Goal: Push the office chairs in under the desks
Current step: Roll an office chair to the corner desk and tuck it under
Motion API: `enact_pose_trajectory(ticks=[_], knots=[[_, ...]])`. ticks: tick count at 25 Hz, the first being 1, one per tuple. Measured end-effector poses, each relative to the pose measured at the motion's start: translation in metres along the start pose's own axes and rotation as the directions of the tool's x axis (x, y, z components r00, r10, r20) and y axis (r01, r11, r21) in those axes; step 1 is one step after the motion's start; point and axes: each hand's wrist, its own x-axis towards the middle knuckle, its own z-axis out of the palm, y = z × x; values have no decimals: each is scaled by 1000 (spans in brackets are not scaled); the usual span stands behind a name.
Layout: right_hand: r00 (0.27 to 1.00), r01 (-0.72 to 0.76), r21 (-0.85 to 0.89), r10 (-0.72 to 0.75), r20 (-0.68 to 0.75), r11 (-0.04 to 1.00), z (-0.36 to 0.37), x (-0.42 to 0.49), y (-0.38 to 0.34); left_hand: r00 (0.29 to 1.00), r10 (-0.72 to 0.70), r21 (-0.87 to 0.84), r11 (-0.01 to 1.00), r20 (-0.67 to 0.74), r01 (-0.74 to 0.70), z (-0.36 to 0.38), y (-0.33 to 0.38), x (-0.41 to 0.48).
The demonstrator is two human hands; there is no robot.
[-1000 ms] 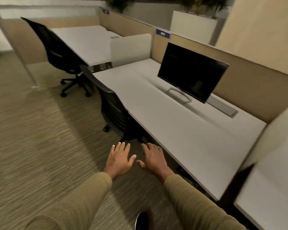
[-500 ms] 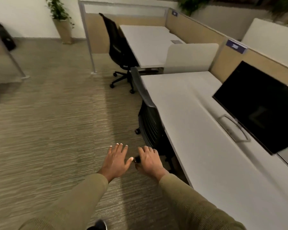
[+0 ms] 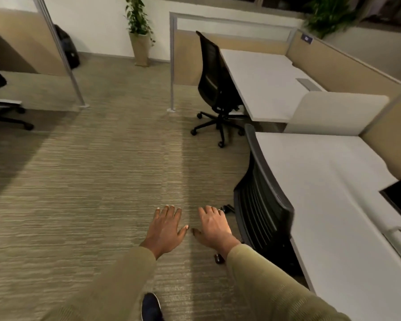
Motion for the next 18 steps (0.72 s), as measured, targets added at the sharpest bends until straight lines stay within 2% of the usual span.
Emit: enact_pose_trajectory(ticks=[3, 8, 12, 18], knots=[[1000, 5, 21, -4, -25, 1000, -13, 71, -30, 999, 26, 47, 999, 26, -27, -18, -58, 45], [1000, 1, 43, 0, -22, 999, -26, 161, -60, 999, -14, 48, 999, 29, 12, -43, -129, 109], [1000, -3, 56, 2, 21, 998, -32, 230, -63, 998, -45, 15, 999, 44, 44, -51, -164, 160], [998, 54, 85, -56, 26, 995, -41, 364, -49, 994, -91, 51, 995, 61, 88, -61, -215, 277]])
